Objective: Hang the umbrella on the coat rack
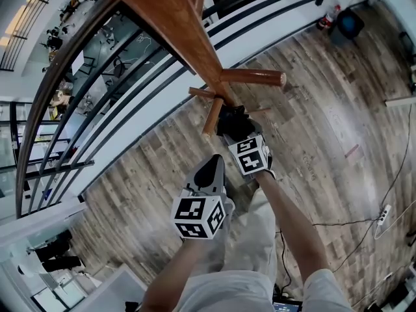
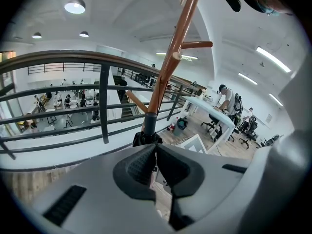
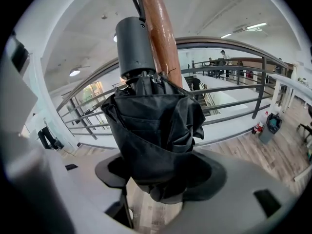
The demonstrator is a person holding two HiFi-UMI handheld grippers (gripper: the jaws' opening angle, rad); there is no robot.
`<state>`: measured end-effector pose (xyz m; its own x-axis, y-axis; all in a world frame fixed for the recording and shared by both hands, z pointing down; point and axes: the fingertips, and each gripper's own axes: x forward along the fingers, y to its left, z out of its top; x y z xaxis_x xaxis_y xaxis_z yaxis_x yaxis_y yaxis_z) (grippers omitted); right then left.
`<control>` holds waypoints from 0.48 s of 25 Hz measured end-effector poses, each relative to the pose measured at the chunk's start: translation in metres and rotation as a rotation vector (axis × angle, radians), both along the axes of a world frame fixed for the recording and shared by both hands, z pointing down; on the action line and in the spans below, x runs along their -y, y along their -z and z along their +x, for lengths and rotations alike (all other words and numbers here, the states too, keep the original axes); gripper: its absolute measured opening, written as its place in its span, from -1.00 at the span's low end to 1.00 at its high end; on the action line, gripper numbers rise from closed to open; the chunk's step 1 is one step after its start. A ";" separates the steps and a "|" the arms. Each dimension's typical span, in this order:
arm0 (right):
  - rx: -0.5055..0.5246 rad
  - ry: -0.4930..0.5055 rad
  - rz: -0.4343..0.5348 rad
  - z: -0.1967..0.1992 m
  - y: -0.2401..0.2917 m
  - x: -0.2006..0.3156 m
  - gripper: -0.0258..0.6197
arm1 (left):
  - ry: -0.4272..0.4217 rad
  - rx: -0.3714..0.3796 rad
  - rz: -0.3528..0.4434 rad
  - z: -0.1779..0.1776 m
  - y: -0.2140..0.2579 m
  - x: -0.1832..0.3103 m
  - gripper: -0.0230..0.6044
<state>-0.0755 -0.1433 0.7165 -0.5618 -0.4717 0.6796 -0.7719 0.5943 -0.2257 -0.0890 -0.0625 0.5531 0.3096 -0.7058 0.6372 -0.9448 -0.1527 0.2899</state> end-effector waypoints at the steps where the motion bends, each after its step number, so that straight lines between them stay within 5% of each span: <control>1: -0.008 -0.008 -0.003 0.001 0.000 0.000 -0.04 | 0.000 0.000 -0.001 0.000 0.000 -0.001 -0.85; 12: 0.018 -0.057 -0.066 0.016 0.007 -0.010 0.13 | 0.000 -0.006 0.001 0.001 0.014 -0.011 -0.85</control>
<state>-0.0596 -0.1330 0.7098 -0.5480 -0.4577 0.7002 -0.7994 0.5330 -0.2772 -0.0878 -0.0513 0.5395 0.3138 -0.7064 0.6344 -0.9429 -0.1534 0.2956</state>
